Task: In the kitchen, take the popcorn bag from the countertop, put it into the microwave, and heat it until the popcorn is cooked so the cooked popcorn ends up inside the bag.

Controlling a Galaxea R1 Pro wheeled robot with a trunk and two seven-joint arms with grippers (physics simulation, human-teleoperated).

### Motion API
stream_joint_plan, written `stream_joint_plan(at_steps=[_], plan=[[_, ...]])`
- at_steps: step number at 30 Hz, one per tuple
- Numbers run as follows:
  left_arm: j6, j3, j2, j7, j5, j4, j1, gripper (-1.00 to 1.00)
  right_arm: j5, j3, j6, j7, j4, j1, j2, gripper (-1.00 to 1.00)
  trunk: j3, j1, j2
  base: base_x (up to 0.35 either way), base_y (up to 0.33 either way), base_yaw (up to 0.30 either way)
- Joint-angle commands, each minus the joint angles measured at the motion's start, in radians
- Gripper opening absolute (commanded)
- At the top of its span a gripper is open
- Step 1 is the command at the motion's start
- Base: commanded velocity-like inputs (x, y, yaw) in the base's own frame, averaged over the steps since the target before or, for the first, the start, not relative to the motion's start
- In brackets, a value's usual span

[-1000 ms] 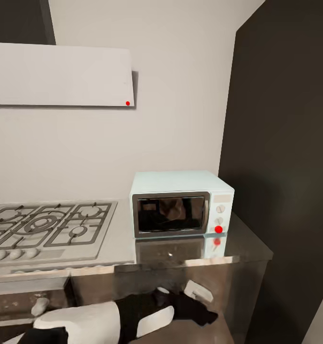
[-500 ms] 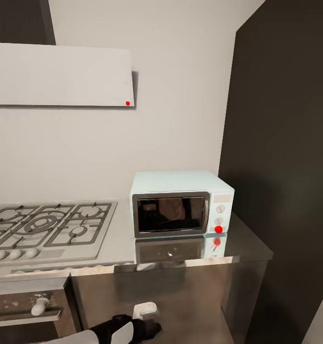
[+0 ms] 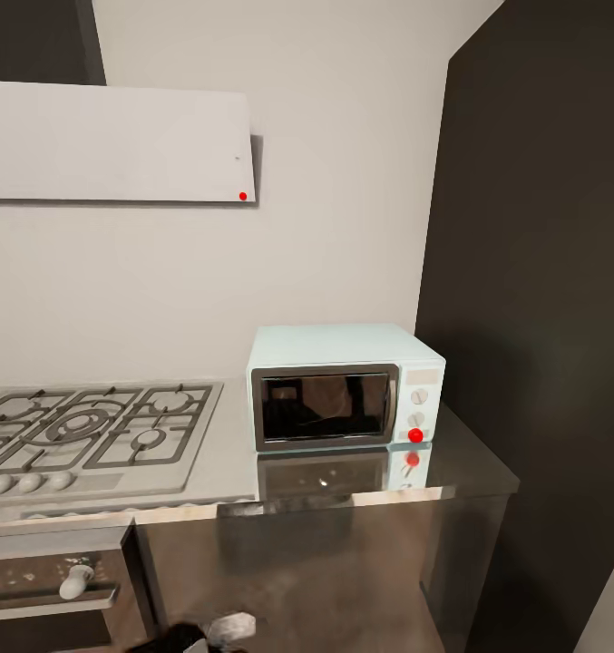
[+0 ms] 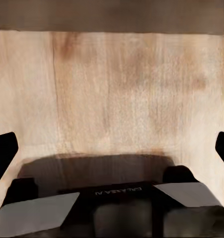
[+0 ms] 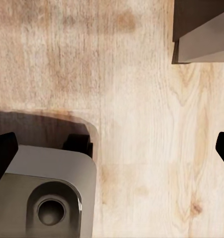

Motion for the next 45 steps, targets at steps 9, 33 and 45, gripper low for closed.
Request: stream_joint_plan(at_steps=[9,33,45], plan=[[-0.236,-0.007,0.084,-0.001,0.006,0.006,0.430,1.00,0.007,0.004,0.005,0.003,0.001,-0.001,0.002,1.00,-0.001,0.000,-0.001,0.000,0.000,0.000],[-0.351,-0.003,0.018,0.001,0.032,0.022,0.551,1.00,0.007,0.002,0.007,0.001,0.001,-0.001,0.003,1.00,-0.001,0.000,-0.001,0.021,-0.044,0.079],[-0.350,0.007,0.024,0.006,0.031,0.026,0.549,1.00,0.008,0.019,0.002,0.003,-0.004,0.000,0.012,1.00,-0.001,0.000,-0.001,0.049,-0.113,0.000]])
